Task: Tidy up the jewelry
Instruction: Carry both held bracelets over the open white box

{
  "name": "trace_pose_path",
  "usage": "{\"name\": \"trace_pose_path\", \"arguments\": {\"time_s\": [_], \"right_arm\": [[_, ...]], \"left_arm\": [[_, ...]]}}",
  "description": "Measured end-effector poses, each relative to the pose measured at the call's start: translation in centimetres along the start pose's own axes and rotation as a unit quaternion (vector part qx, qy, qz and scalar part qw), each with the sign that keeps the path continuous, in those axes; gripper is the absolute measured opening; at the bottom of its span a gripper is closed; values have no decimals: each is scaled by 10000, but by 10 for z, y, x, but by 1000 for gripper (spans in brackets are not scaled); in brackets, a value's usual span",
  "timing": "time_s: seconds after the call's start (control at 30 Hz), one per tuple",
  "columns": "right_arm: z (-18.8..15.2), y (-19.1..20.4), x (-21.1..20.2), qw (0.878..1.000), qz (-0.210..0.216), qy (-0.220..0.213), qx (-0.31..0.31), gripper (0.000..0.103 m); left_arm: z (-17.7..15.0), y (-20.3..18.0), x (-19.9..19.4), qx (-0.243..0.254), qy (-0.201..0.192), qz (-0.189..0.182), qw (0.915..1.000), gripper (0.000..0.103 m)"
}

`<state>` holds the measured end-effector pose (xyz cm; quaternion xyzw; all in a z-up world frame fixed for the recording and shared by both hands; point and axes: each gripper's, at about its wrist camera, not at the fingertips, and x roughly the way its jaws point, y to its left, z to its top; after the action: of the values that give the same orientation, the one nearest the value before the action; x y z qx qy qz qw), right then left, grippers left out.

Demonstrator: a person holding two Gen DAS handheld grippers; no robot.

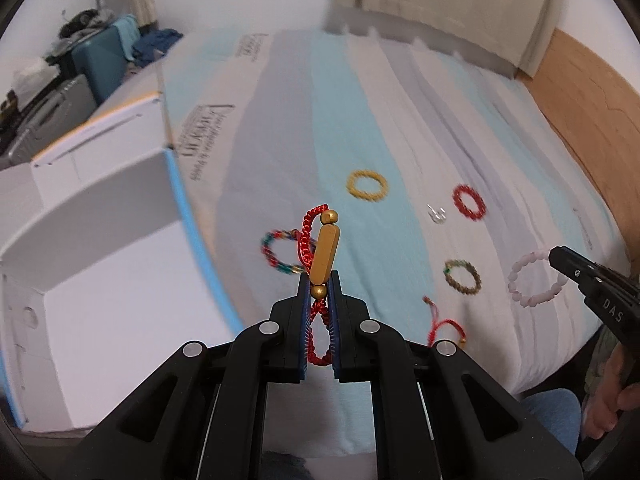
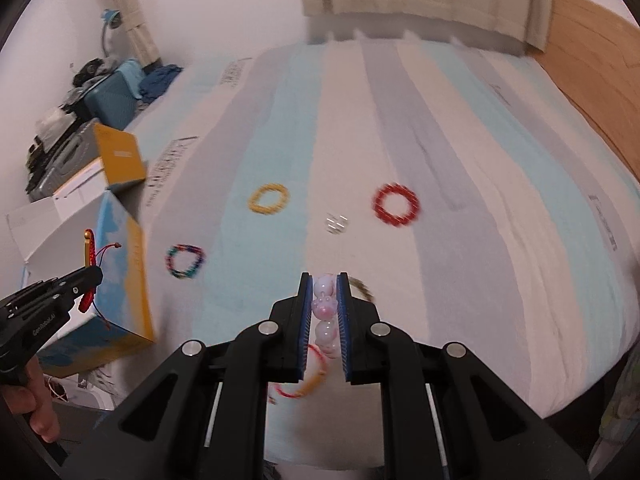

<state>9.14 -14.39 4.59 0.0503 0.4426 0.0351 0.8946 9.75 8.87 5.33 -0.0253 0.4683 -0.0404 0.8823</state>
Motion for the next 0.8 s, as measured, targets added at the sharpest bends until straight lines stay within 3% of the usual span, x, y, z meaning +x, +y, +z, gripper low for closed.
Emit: {"name": "trace_pose_path", "arguments": {"time_s": [0.37,0.8], "right_arm": [[24,122,-14,9957,523,-201,-734,12],[14,247,-6,9832,1048,-110,-1488,12]], "left_arm": [[-2,96,-43,-508,-146,518,9973,8],[-39,205,-62,-1222,4,1065,9868,8]]}}
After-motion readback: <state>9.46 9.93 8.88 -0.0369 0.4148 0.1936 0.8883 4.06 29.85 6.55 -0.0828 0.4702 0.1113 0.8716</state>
